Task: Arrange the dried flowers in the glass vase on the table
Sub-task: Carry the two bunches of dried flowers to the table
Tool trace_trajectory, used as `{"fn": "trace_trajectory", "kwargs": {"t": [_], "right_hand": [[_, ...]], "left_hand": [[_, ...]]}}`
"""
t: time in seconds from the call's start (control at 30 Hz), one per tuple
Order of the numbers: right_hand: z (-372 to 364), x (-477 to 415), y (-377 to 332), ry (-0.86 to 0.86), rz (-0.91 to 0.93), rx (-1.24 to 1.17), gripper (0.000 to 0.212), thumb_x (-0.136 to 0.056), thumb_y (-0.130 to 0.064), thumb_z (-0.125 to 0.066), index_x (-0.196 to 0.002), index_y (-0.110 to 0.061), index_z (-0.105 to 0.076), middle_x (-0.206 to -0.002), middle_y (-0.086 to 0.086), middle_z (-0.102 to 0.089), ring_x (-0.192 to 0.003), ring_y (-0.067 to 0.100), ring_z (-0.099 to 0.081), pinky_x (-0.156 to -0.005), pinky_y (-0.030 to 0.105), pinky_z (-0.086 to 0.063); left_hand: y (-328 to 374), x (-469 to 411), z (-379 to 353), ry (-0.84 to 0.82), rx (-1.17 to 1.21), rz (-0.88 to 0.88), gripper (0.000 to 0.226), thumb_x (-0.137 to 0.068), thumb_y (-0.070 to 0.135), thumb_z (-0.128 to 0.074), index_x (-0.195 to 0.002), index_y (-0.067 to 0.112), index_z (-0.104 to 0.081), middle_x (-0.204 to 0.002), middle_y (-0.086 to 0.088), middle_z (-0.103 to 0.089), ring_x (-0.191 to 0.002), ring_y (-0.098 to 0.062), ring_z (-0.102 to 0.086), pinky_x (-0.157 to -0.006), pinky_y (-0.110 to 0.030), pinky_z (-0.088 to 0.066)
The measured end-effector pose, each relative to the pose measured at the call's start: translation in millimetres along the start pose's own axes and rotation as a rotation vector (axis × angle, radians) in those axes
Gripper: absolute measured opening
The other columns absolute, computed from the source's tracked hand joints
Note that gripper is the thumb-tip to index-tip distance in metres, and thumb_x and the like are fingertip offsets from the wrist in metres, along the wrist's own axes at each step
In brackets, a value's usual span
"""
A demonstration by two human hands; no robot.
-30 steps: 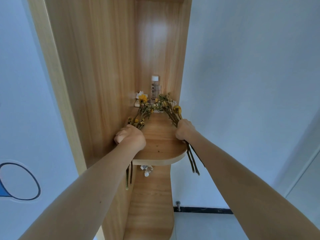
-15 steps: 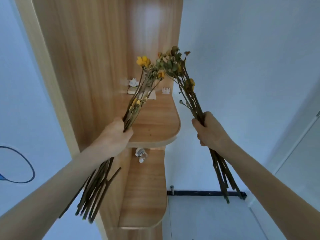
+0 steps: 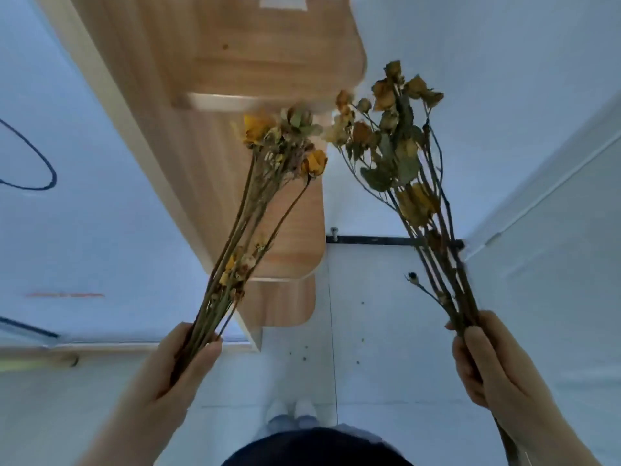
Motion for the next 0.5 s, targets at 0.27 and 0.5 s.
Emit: {"fn": "trace_trajectory", "kwargs": {"t": [0.27,0.5], "right_hand": [[-12,35,139,-0.125,-0.3,0.262,0.02,-0.094,-0.031,-0.043,-0.076,-0.033,-0.051,-0.048,-0.009,-0.041,-0.042,0.007,-0.03,-0.038,0.018,-0.025],[-36,50,195,-0.095,-0.49,0.335,0.027,-0.096,-0.034,-0.039,-0.087,-0.012,-0.05,-0.046,-0.01,-0.04,-0.039,0.004,-0.03,-0.038,0.017,-0.027]], "left_hand": [[-102,17,-37,-0.049,-0.161,0.225,0.016,-0.091,0.027,-0.053,-0.08,0.016,-0.052,-0.043,0.005,-0.043,-0.036,-0.004,-0.034,-0.045,-0.028,-0.028],[-146,19,-61,-0.142,-0.239,0.279,0.017,-0.093,0.025,-0.052,-0.08,0.014,-0.05,-0.054,0.005,-0.043,-0.045,-0.01,-0.038,-0.046,-0.023,-0.031]]}}
Point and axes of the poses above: each hand's wrist, its own x-axis away from the middle knuckle, its own z-axis out of the back of the hand, y = z × x, the point moved 4 cm from there along -x, towards the middle knuckle
